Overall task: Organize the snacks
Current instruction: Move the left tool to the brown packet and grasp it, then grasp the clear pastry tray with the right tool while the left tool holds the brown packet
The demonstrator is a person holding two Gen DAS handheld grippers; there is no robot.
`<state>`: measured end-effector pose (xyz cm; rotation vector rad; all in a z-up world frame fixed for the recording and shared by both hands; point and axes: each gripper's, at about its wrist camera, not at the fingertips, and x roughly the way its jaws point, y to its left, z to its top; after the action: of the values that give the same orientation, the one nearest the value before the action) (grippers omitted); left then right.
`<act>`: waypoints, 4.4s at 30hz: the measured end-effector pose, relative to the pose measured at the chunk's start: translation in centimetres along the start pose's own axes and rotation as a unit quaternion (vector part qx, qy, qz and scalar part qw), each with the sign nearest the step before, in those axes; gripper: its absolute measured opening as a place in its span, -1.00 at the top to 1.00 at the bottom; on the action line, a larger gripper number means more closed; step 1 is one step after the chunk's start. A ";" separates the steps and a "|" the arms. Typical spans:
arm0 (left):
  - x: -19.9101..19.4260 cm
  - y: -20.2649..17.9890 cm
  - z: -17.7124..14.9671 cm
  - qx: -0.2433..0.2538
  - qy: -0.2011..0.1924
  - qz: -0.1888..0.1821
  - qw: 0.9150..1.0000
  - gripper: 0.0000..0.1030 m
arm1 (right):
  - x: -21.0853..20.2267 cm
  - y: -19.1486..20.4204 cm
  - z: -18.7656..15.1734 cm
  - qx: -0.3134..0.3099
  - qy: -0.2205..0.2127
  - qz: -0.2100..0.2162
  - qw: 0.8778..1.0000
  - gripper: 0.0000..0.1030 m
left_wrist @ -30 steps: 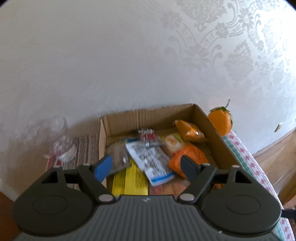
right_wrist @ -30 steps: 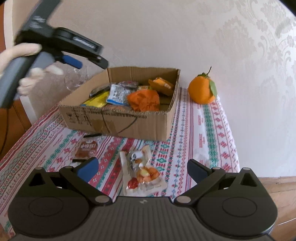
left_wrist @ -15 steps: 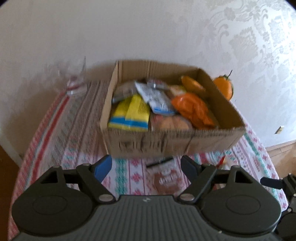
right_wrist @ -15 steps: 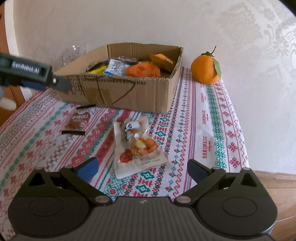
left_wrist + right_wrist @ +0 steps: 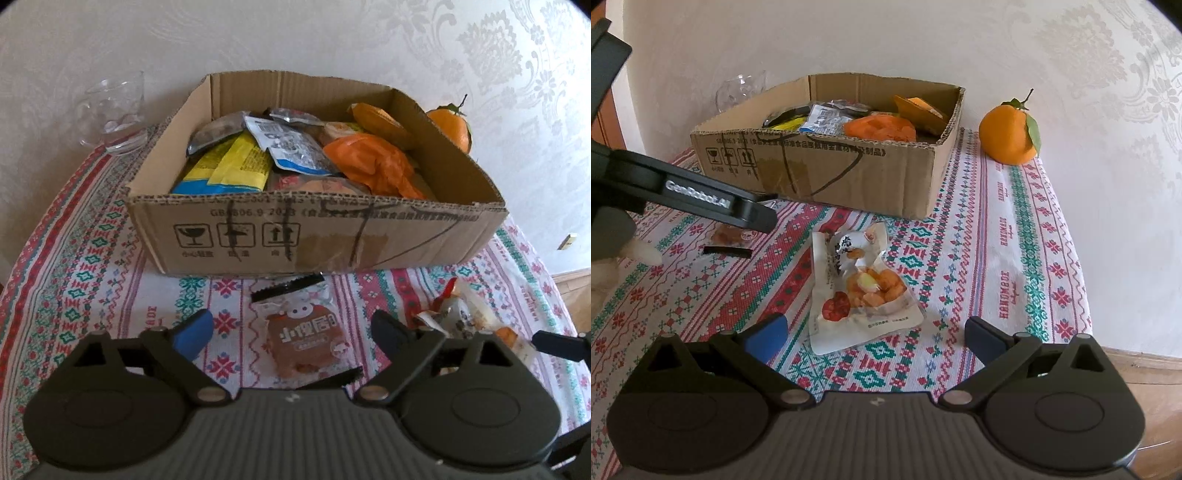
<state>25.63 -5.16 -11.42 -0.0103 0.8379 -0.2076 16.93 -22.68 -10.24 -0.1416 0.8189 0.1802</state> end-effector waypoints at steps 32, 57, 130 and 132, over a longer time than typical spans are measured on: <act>-1.4 0.1 -1.9 0.043 -0.030 0.001 0.999 0.11 | 0.0 -0.1 -0.1 -0.003 -0.011 0.003 1.000 -1.00; -2.3 0.5 -2.5 0.017 -0.023 0.023 0.999 0.10 | 2.1 0.7 3.6 -0.062 0.011 0.058 0.996 -0.15; -4.5 0.7 -2.1 0.044 -0.008 -0.023 0.999 0.16 | 2.0 1.4 3.5 0.011 0.023 -0.014 1.000 -0.23; -4.4 0.7 -2.1 0.044 -0.008 -0.024 0.999 0.16 | 2.0 1.5 3.6 0.010 0.019 -0.016 1.000 -0.01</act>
<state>21.37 -3.48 -9.62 0.0507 0.8125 -0.2891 20.49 -20.34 -9.36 -0.1402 0.8564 0.1399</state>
